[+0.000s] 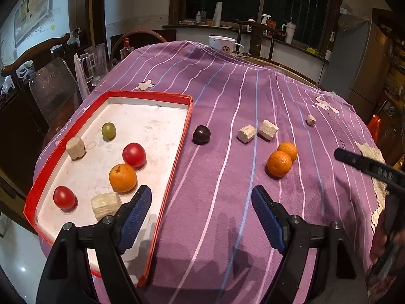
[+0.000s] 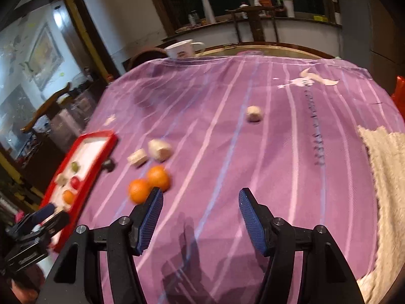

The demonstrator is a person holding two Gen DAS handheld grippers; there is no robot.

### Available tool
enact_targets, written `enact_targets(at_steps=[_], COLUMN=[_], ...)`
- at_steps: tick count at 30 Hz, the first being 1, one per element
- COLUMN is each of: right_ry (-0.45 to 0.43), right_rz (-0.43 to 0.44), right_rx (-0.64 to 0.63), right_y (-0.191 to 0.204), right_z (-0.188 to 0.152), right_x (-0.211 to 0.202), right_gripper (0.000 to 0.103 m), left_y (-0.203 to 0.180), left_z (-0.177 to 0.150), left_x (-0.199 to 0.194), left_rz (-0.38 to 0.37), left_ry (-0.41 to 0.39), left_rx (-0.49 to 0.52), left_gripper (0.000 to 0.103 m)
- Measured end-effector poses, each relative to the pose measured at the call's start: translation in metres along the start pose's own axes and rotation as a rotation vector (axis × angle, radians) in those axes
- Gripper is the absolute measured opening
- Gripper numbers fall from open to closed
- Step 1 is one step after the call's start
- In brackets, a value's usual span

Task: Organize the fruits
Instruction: 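Move both grippers away from the tray toward the white blocks, then grasp a white wooden block with the left gripper while the right grasps another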

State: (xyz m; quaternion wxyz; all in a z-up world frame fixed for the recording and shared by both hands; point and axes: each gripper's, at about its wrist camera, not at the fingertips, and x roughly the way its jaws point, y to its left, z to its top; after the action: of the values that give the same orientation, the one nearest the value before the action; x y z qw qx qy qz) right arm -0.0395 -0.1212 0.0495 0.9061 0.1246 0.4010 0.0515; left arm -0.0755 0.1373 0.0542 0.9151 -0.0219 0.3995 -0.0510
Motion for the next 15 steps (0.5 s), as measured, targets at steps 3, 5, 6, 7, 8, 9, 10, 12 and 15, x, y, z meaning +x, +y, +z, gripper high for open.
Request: enact_targets(at_steps=[3,5,6,7,8,9,10,12,15], right_ry=[0.011,0.021,0.027,0.033,0.038,0.043,0.051,0.061,0.069], right_rz=[-0.053,-0.062,-0.061,-0.058,-0.053,-0.045,-0.031,-0.003,0.043], right_rx=[0.014,0.023,0.027,0.026,0.022,0.016,-0.001,-0.033,-0.128], right_y=[-0.020,-0.027,-0.030,-0.031,-0.029,-0.027,-0.020,-0.007,0.025], right_z=[0.009,0.013,0.015,0.017,0.019,0.021,0.024,0.027,0.036], right_x=[0.006,0.009,0.012,0.015,0.018,0.021,0.027,0.035,0.056], right_gripper=[0.067,0.067,0.067,0.067,0.067,0.067,0.067,0.067,0.067], left_y=[0.001,0.000,-0.001,-0.002,-0.003,-0.005,-0.006,-0.009,-0.011], left_z=[-0.001,-0.001,-0.001,-0.001,-0.001,-0.001,0.000,0.000,0.000], left_x=[0.007,0.013,0.016,0.019,0.020,0.021,0.022,0.024,0.027], left_rz=[-0.009,-0.020,-0.030,-0.040,-0.050,-0.058,-0.065,-0.077,-0.088], left_ry=[0.018,0.031,0.036,0.038,0.038,0.037,0.035,0.035,0.045], left_rx=[0.000,-0.004,-0.008,-0.012,-0.015,-0.016,-0.015,-0.015,-0.013], left_gripper=[0.081,0.081,0.081,0.081,0.081,0.081,0.081,0.081,0.081])
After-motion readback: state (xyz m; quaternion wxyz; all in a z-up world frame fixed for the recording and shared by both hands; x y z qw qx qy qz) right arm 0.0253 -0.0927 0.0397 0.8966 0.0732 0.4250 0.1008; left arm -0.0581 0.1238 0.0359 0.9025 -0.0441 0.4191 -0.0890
